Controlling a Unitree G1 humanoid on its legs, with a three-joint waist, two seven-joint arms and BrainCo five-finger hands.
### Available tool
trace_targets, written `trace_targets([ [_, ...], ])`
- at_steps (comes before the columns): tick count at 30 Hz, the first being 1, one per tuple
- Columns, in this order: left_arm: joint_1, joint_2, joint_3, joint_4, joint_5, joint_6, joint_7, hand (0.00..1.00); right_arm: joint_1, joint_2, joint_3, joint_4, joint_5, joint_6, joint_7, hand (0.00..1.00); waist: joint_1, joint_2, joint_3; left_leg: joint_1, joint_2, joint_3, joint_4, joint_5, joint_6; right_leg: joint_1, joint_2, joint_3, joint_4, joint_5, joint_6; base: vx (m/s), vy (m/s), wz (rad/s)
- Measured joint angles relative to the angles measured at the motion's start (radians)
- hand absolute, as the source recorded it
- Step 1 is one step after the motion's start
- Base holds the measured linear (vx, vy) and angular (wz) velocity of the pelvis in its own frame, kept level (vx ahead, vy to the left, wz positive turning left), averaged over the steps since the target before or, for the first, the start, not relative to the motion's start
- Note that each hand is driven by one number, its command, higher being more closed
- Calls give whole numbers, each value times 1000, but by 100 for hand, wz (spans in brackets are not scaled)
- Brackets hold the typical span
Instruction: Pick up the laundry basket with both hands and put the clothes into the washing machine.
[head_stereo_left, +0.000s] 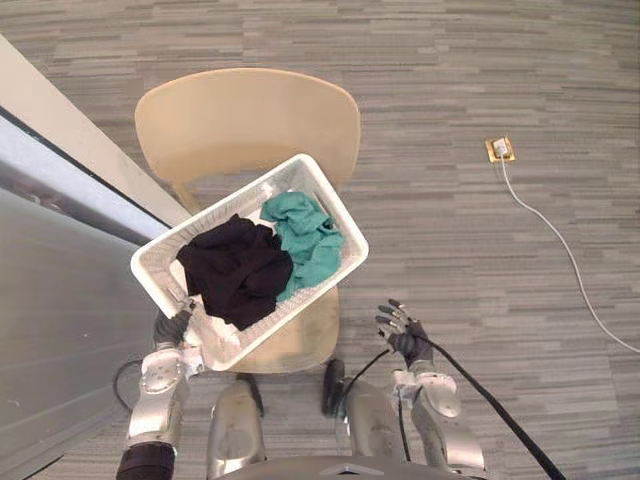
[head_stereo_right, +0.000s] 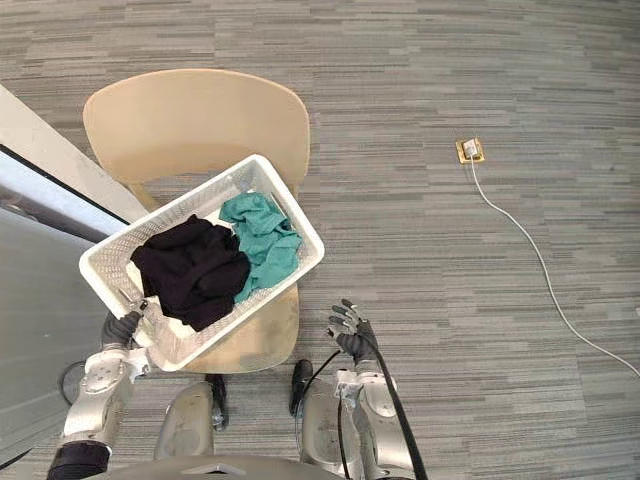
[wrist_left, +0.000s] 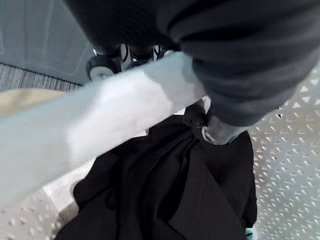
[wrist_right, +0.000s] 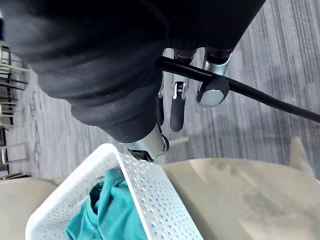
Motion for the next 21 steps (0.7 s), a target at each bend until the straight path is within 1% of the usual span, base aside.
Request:
trace_targets([
  [1,-16,18,2,18,13,0,-8,0,0,0,0,-13,0,0,0,100,0,1,9,-1,1,3,21,0,0,9,-1,2,-3,0,0,78,47,-15],
  [2,-42,55,12,41,47,0,-28,0,0,5,4,-35,0,-1,0,100,1,-1,24,-27,14,3,105,4,-4,24,-3,11,-11,0,0,55,85,0],
  [3,-85,100,14,62,80,-1,-51,0,-4,19,3,-57,0,-4,0,100,2,-8,39,-85,15,6,158,-28,-19,25,-11,23,-13,1,-1,50,102,-1],
  [4,-106,123,15,66,103,-1,-64,0,-12,19,3,-57,-1,-8,0,100,4,-14,46,-82,8,10,86,-52,-20,17,-14,26,-6,1,0,25,136,-4],
  [5,-151,167,15,101,147,-3,-86,0,-24,20,0,-51,-1,-9,1,100,11,-21,61,-46,6,30,-61,-12,-25,-7,-13,30,30,-2,4,10,149,-21],
  [6,-193,199,21,145,186,3,-98,0,-26,27,-1,-52,-1,-4,0,100,19,-43,77,-44,-1,49,-48,8,-15,-22,-24,37,56,2,5,-3,136,-21],
  [7,-210,218,36,175,223,10,-110,0,-10,28,14,-65,-1,-4,4,100,18,-53,81,-46,0,56,-32,6,-10,-27,-28,35,71,6,11,19,136,-7],
  [8,-221,229,58,207,268,19,-125,0,9,31,19,-74,-1,-4,9,100,14,-55,82,-42,-3,60,-27,0,1,-23,-38,32,84,7,11,55,95,5],
  [9,-217,250,59,211,301,23,-135,0,17,31,19,-83,-1,-4,20,0,14,-59,86,-30,-3,66,-27,-5,9,-33,-38,33,117,13,14,61,85,-1],
  [10,-218,270,70,209,335,22,-148,0,19,31,19,-91,-1,-5,31,0,22,-52,91,-16,2,74,-28,-9,16,-62,-37,37,156,-14,11,39,19,-8],
  [11,-217,273,77,209,343,23,-149,0,19,31,19,-91,-1,-6,34,0,23,-50,93,-13,5,77,-28,-10,17,-62,-37,39,150,-23,11,7,-21,-13],
  [12,-218,284,98,208,368,20,-152,0,20,31,20,-95,-1,-7,41,0,28,-53,93,-7,10,86,-18,-12,16,-60,-28,42,89,-20,9,-1,-105,-2],
  [13,-218,293,105,201,391,16,-150,0,22,24,20,-97,-1,-12,41,0,25,-51,94,-6,18,86,7,-32,5,-46,-18,40,53,18,18,-7,-97,-7],
  [15,-216,292,129,196,419,2,-150,0,21,9,19,-96,-1,-21,43,0,34,-33,104,-7,50,89,30,-46,-9,-40,7,36,51,18,15,7,-116,-29],
  [16,-211,291,133,198,419,2,-150,0,30,6,17,-96,-1,-22,44,0,30,-33,104,-9,59,88,31,-46,-9,-42,16,35,50,18,14,-2,-116,-26],
  [19,-219,288,127,200,418,-1,-143,0,47,-1,7,-95,-1,-23,45,0,17,-34,104,-18,63,89,25,-44,-12,-65,21,34,71,12,7,-43,-66,-3],
  [21,-219,287,119,200,418,-1,-143,0,47,-1,7,-94,-1,-22,45,0,16,-34,104,-19,61,90,15,-40,-18,-74,20,36,78,12,7,-50,-29,0],
])
